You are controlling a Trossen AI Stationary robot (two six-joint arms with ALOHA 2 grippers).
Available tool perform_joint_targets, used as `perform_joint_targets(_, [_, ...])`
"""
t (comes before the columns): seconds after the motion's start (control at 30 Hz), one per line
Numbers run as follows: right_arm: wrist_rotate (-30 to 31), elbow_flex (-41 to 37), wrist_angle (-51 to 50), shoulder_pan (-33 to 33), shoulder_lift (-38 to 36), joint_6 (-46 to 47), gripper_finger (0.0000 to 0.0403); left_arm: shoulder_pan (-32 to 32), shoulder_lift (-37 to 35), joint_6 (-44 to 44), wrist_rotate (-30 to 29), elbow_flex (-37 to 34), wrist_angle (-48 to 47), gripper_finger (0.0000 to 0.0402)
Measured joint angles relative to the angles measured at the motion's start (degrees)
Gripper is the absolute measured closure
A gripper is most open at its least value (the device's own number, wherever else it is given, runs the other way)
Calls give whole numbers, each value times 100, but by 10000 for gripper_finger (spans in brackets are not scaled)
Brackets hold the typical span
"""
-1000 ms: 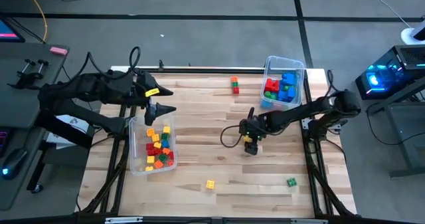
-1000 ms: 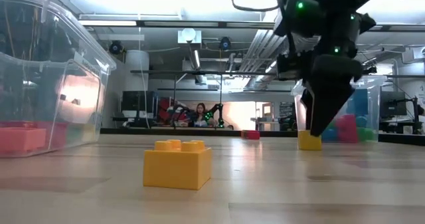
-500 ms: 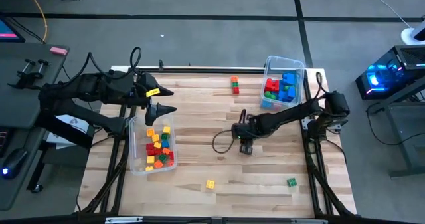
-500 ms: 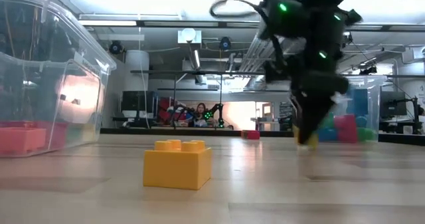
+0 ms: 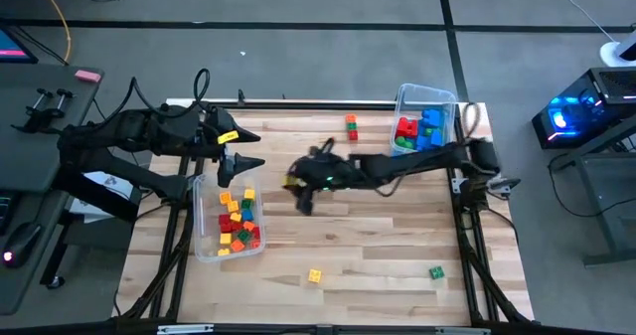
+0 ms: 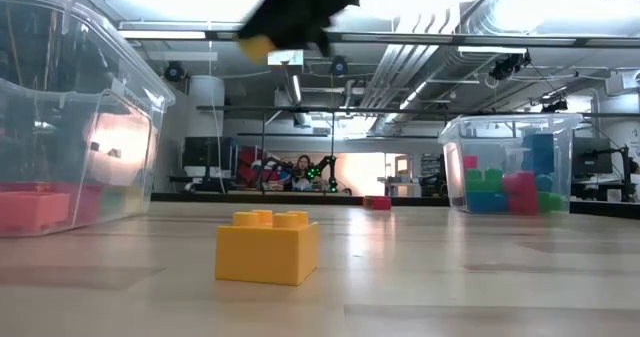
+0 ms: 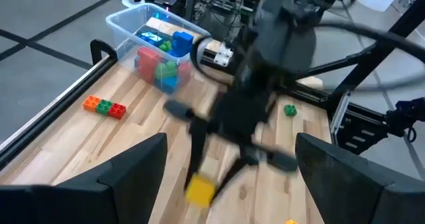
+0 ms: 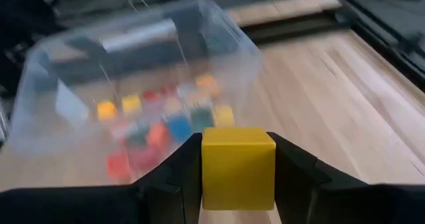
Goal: Sort blocks by size
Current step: Put the small yellow block into the left transparent bin, then put the small green game piece into the left transparent bin
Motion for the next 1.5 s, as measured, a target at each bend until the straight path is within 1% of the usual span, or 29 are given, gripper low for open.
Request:
perform_joint_targets(0.17, [-122,1388,93,151,1171,-345,273,0,0,-48,-2,0,132,83])
perform_joint_targets(0.3, [-419,2465,92,231,1936,-458,273,2,0,-52,-2,0,132,83])
perform_joint_targets(0.4, [-618,3024,89,250,2338,-482,273,2,0,-54,-2,0,133,83])
perform_joint_targets(0.5, [-617,3391,61,290,2633,-521,272,0,0,-54,1,0,132,83])
perform_joint_targets(0.53, [-617,3491,29,301,2696,-521,262,1,0,-54,0,0,132,83])
perform_joint_targets(0.57, [-617,3575,-9,305,2755,-524,241,0,0,-53,-1,0,132,83])
perform_joint_targets(0.7, [-615,3769,-370,294,2791,-473,121,2,0,-50,1,0,132,83])
perform_joint_targets(0.73, [-617,3827,-589,273,2788,-470,96,0,0,-43,1,0,134,83])
perform_joint_targets(0.8, [-617,3973,-1009,237,2785,-472,61,2,0,35,1,0,133,83])
perform_joint_targets(0.87, [-616,4167,-1393,183,2778,-483,43,1,0,128,-2,0,138,83])
perform_joint_targets(1.0, [-356,4473,-2661,60,2636,-822,41,8,-5,208,-1,0,157,83])
perform_joint_targets(1.07, [-270,4398,-3254,-43,2518,-909,46,29,-37,319,-2,0,143,83])
perform_joint_targets(1.17, [-163,3884,-3776,-271,2176,-987,56,43,-105,457,-2,0,143,83])
perform_joint_targets(1.23, [-9,3276,-3837,-450,1771,-1007,62,94,-182,549,2,0,135,83])
perform_joint_targets(1.33, [127,2113,-3536,-759,858,-858,68,209,-354,588,0,0,75,83])
perform_joint_targets(1.43, [837,919,-3183,-1068,-151,-394,71,408,-564,661,-150,0,37,83])
perform_joint_targets(1.5, [1327,378,-3142,-1354,-634,238,71,585,-668,620,-447,0,31,83])
